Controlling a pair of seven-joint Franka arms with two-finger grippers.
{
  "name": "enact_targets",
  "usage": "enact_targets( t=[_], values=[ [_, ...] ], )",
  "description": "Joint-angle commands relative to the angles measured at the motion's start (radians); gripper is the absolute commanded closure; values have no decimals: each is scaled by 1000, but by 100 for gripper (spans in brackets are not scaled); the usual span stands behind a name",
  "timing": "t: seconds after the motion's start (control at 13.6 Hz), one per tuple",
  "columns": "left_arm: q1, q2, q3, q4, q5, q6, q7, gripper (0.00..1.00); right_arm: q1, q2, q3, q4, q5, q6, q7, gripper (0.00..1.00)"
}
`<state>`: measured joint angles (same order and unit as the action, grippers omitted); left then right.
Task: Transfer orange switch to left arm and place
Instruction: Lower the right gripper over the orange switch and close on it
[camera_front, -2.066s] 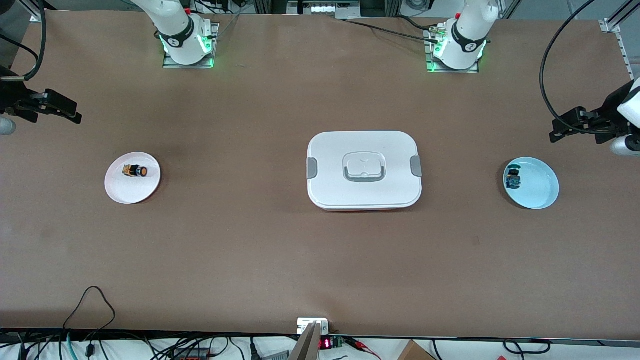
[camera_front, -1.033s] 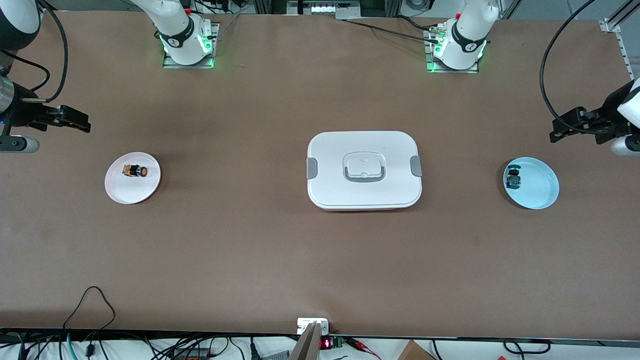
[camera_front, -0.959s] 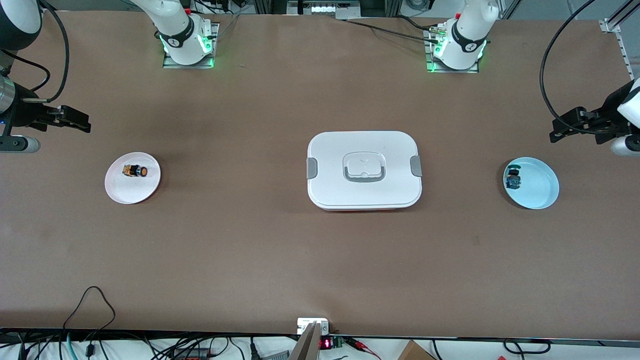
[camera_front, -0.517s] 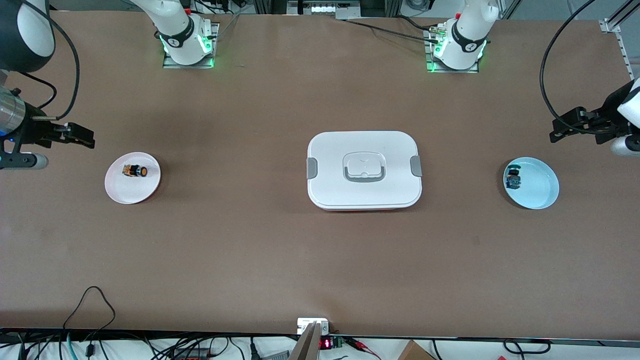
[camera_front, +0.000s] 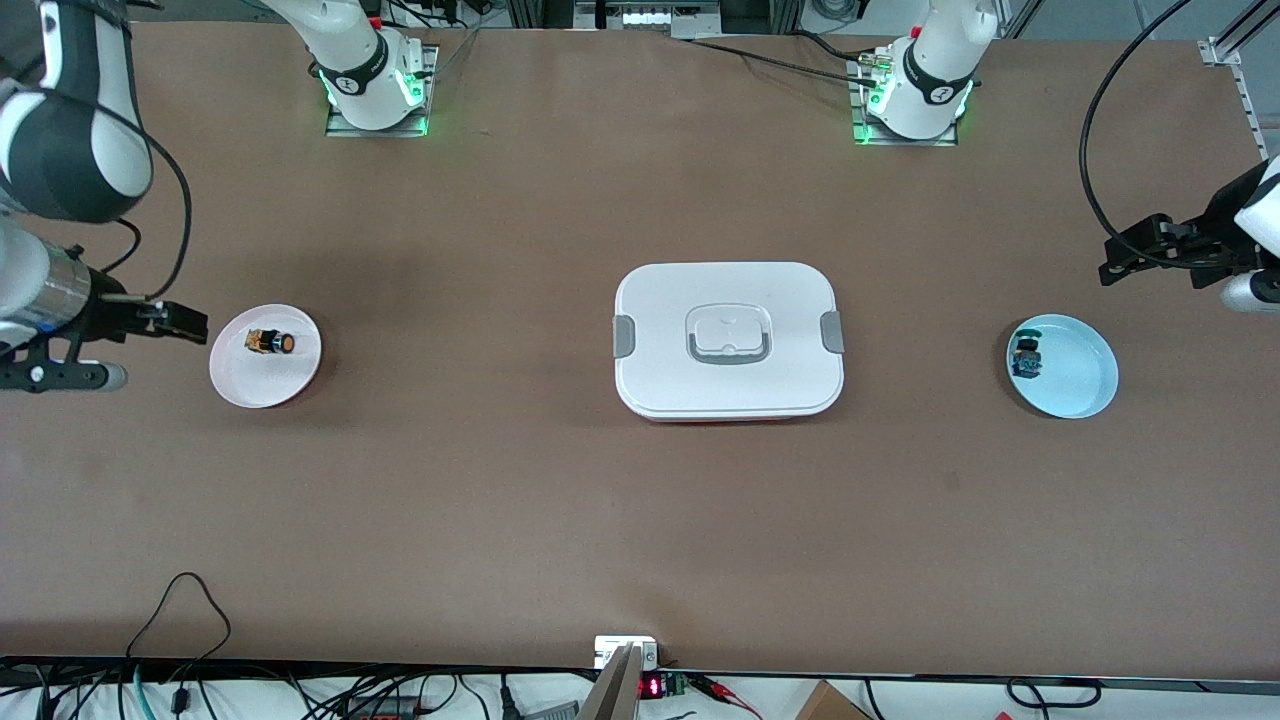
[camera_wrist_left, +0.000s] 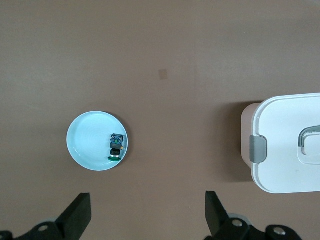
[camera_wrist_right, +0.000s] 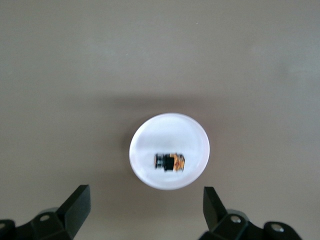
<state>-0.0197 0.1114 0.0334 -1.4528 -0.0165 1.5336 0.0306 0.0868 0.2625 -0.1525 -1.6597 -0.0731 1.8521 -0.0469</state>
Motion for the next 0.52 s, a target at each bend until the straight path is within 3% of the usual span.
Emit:
enact_targets(
  t=[0.0, 0.44],
  values=[
    [6, 13, -3, 31, 9, -20, 17, 0, -22, -17, 4, -126, -2, 131, -43, 0],
    [6, 13, -3, 31, 9, -20, 17, 0, -70, 30, 4, -280, 7, 287, -51, 0]
  ],
)
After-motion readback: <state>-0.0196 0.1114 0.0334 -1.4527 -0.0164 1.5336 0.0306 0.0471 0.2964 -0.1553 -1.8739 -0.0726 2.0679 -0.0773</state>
